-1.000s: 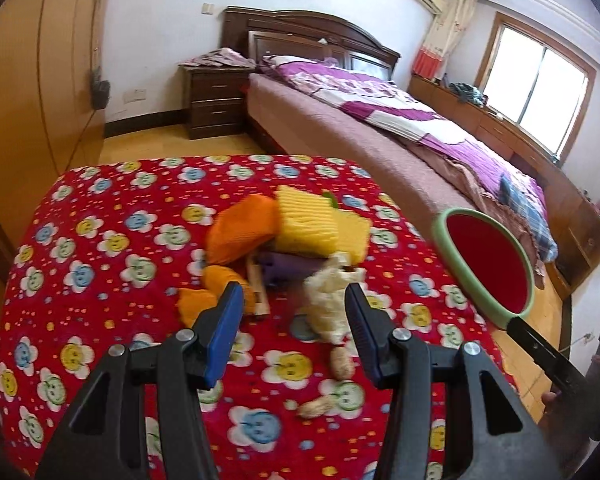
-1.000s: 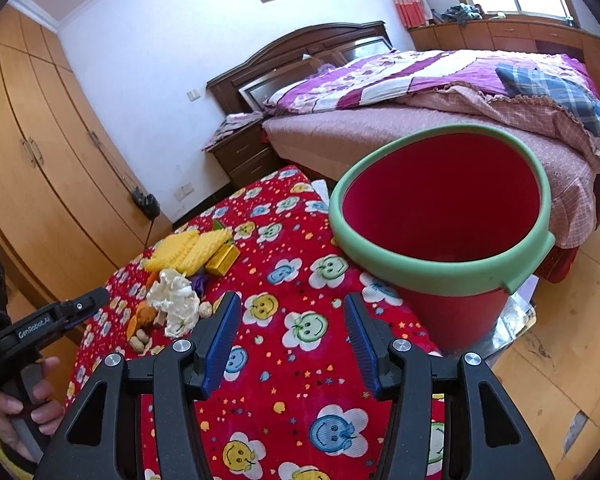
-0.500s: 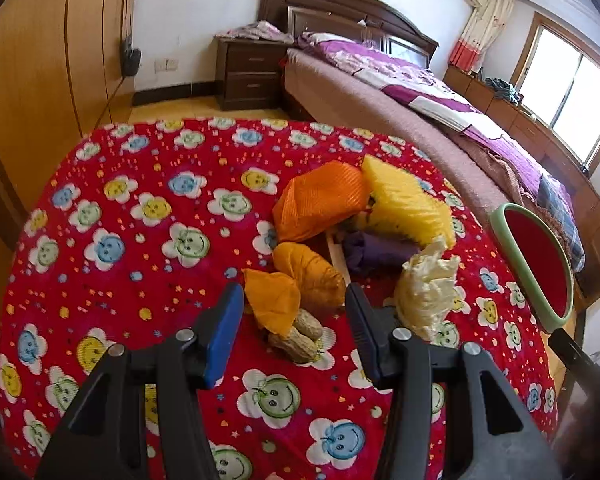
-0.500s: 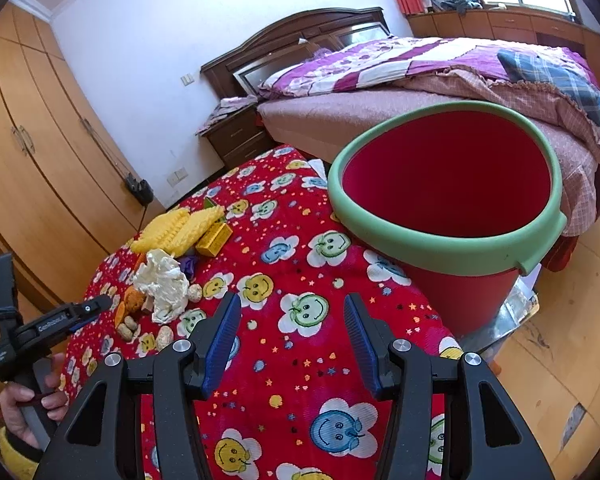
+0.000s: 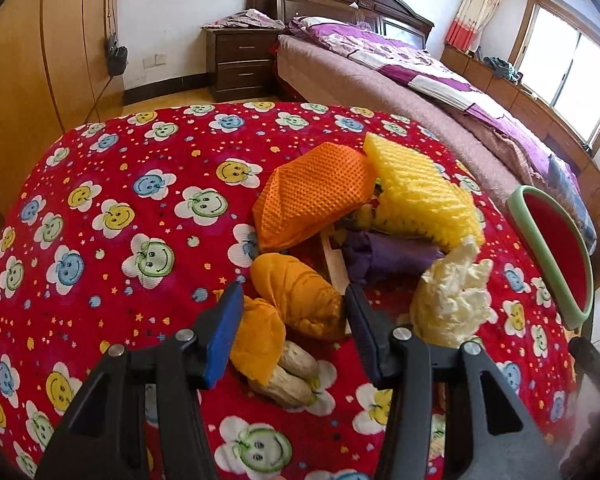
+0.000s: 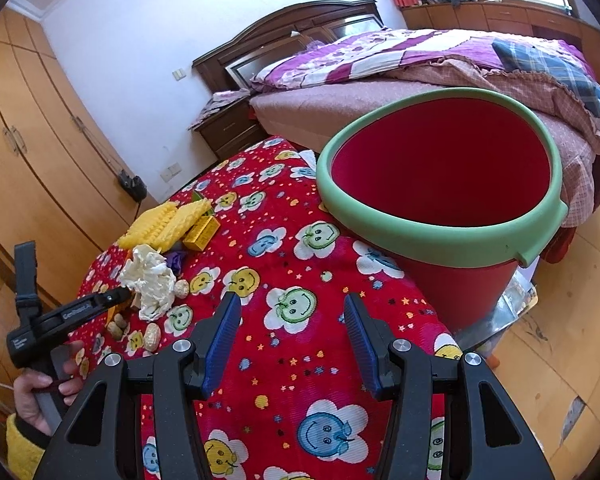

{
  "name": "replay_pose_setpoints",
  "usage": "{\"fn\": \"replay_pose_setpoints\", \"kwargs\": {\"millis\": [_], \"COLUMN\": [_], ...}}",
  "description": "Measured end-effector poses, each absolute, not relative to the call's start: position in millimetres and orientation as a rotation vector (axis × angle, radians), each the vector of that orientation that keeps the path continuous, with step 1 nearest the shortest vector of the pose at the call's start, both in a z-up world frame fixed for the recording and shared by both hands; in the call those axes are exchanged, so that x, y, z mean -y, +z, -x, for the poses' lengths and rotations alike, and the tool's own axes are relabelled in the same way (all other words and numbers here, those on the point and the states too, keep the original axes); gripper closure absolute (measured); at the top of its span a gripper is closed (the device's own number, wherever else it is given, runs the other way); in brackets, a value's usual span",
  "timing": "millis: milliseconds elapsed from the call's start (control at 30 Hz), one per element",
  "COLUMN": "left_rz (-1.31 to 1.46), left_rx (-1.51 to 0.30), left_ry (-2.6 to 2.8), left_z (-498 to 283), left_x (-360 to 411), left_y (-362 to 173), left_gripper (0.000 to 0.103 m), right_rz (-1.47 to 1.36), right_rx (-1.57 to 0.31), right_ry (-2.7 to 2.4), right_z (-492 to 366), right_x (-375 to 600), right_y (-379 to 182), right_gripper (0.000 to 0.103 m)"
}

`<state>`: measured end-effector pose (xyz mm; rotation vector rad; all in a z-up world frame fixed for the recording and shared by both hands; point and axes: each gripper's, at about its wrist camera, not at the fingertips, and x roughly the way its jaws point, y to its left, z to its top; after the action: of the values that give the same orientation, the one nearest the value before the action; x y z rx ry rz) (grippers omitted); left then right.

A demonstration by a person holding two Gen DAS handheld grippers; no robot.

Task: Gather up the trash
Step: 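Move both tools back over the trash items on the bedspread, then grasp the orange mesh net with the left tool while the right tool grasps the crumpled white bag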

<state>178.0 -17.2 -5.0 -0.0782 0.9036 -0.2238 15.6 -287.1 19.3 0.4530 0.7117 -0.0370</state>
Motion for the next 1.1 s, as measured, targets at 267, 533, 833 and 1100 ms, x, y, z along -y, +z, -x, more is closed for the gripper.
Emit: {"fn": "replay_pose_setpoints", "kwargs": {"millis": [267,533,833,1100], "left_rz": [0.123,0.102,0.132,0.156], "left_rx": [-0.904,-0.873,-0.813,-0.788], "left_ry": [-0.222,-0.235,-0.232,-0.196], "left_z": [-178.1,-171.0,-156.7,-144.0], "left_x": [9.7,11.8,-3.4,-24.9], "left_y": [-10.2,-4.2,19.0,31.0], "left_gripper": [0.05,0.065,0.068,0.068], "right_rz": [-0.456,-0.432,-0.395,-0.345], "right_rx": [-0.725,-0.728,-0.732,-0.747], "right_ry": [-0.035,-0.016,0.021,0.08], "right_z": [-18.2,-20.9,-28.5,-38.4], "right_x": [286.1,277.8,261.7,233.5], "right_y": [15.7,19.3,24.7,29.8], "right_gripper": [0.048,0.048,0.048,0.048]}}
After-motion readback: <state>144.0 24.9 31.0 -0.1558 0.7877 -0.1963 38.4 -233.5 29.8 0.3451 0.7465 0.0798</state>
